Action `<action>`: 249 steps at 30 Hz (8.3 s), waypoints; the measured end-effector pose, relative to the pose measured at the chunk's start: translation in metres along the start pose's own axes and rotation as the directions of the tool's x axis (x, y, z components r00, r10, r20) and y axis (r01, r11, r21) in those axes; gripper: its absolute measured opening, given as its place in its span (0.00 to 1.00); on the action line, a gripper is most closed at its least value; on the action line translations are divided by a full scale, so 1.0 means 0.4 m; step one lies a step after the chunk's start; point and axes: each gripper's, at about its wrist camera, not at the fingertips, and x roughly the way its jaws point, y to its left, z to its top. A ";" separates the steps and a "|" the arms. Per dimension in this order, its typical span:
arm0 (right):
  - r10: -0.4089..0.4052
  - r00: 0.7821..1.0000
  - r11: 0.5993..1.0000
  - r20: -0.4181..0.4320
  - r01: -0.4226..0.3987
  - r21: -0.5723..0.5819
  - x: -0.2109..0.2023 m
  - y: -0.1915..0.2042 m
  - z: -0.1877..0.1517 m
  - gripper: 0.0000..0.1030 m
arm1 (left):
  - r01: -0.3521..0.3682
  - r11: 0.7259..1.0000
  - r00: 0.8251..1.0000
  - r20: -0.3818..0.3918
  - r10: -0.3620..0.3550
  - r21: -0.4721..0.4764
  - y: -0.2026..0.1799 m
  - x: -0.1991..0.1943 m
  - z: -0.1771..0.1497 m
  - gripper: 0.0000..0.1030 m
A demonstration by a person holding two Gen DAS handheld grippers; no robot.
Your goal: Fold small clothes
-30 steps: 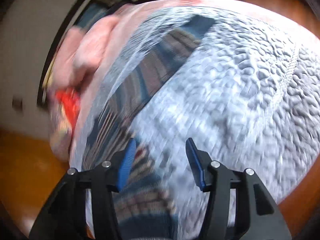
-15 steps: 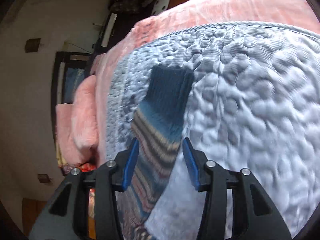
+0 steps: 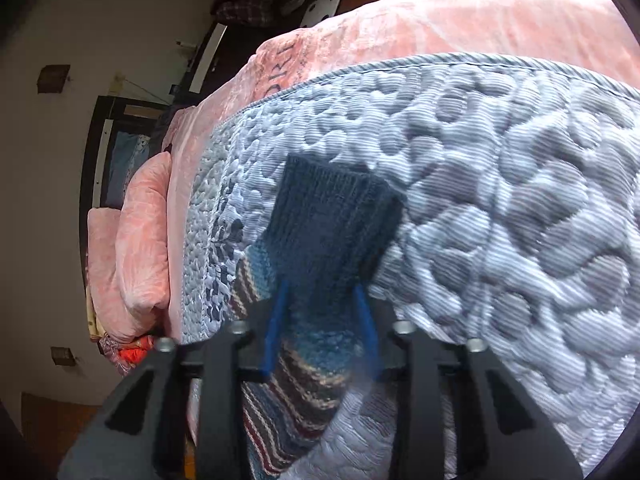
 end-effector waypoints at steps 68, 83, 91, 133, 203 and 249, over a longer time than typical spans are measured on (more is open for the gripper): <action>0.005 0.989 0.550 -0.148 -0.127 -0.826 0.019 0.301 -1.194 0.59 | 0.096 0.956 0.918 -0.345 -0.193 -0.278 0.010 0.672 0.428 0.08; 0.019 0.985 0.550 -0.171 -0.153 -0.821 0.036 0.307 -1.202 0.58 | 0.161 0.986 0.975 -0.149 -0.164 -0.036 -0.028 0.265 0.660 0.07; 0.020 0.984 0.556 -0.174 -0.156 -0.816 0.041 0.307 -1.195 0.58 | 0.099 0.994 0.987 -0.126 -0.104 -0.046 0.112 0.221 0.668 0.07; 0.024 0.985 0.517 -0.170 -0.158 -0.841 -0.015 0.319 -1.218 0.61 | -0.150 0.822 0.972 0.069 0.224 -0.549 0.936 -0.133 0.400 0.75; -0.051 0.886 0.599 -0.461 -0.342 -0.724 -0.036 0.478 -1.269 0.83 | 0.006 1.000 0.993 0.119 -0.007 0.007 0.356 0.237 0.390 0.70; -0.235 0.857 0.622 -0.458 -0.230 -0.748 0.228 0.778 -0.965 0.06 | 0.194 0.949 0.977 0.134 -0.165 -0.248 0.584 0.051 0.341 0.74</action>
